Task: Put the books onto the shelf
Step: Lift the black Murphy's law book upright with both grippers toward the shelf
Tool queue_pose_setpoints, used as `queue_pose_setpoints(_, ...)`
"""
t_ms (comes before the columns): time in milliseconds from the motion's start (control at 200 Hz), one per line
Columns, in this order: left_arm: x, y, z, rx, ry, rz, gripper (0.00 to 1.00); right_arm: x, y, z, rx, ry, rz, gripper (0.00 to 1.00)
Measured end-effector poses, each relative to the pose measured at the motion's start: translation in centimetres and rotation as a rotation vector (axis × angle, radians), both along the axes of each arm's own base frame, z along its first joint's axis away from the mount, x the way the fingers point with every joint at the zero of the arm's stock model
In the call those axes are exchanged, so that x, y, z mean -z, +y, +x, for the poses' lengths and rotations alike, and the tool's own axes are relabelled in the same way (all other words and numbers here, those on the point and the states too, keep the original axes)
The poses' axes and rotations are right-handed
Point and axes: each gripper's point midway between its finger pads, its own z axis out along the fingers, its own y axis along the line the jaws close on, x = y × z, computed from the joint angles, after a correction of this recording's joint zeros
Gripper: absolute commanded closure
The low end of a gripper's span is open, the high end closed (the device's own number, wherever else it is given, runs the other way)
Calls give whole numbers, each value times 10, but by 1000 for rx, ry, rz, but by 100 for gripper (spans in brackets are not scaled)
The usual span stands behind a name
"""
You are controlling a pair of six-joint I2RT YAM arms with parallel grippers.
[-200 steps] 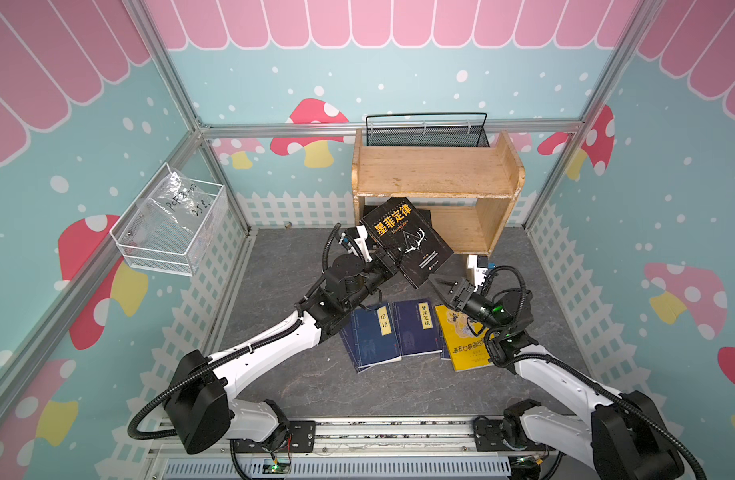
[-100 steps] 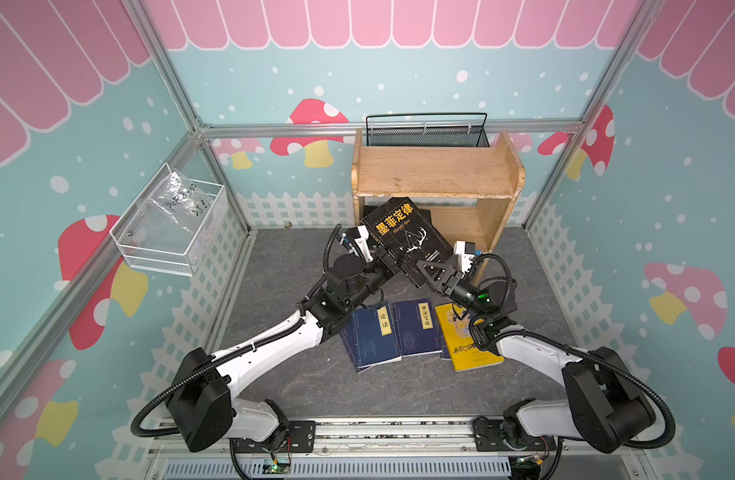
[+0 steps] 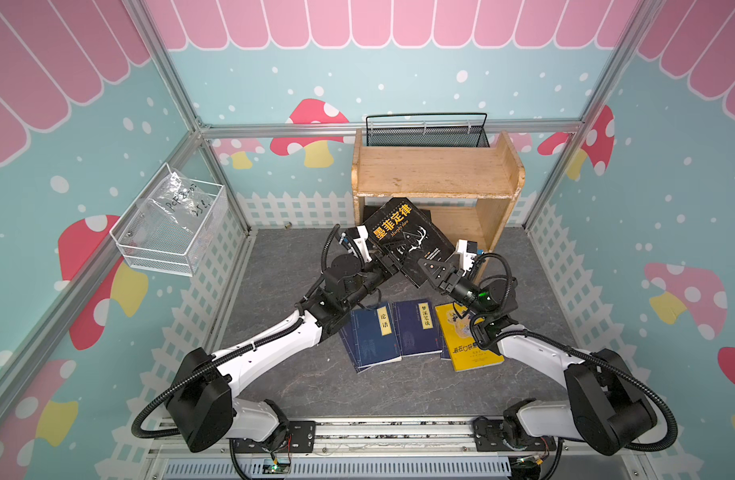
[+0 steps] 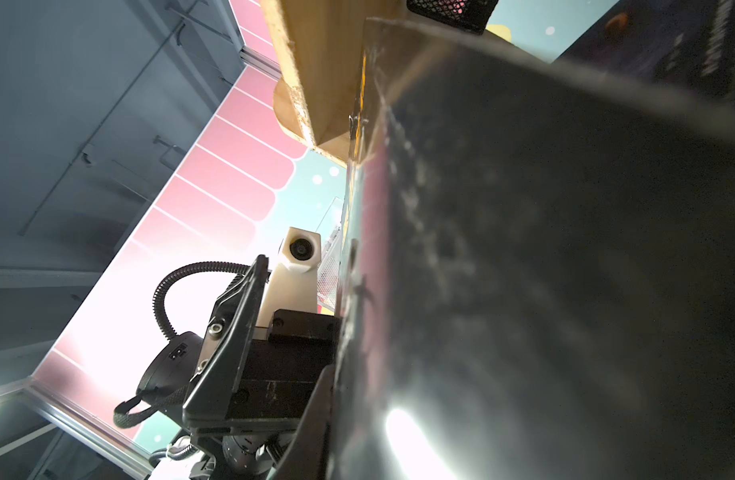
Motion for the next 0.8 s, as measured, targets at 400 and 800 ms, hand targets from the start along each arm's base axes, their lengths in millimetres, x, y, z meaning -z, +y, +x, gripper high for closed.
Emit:
queue_pose_setpoints(400, -6, 69, 1, -9, -61, 103, 21, -3, -38, 1, -34, 37, -119, 85)
queue_pose_setpoints(800, 21, 54, -12, 204, -55, 201, 21, -12, -37, -20, -149, 1, -170, 84)
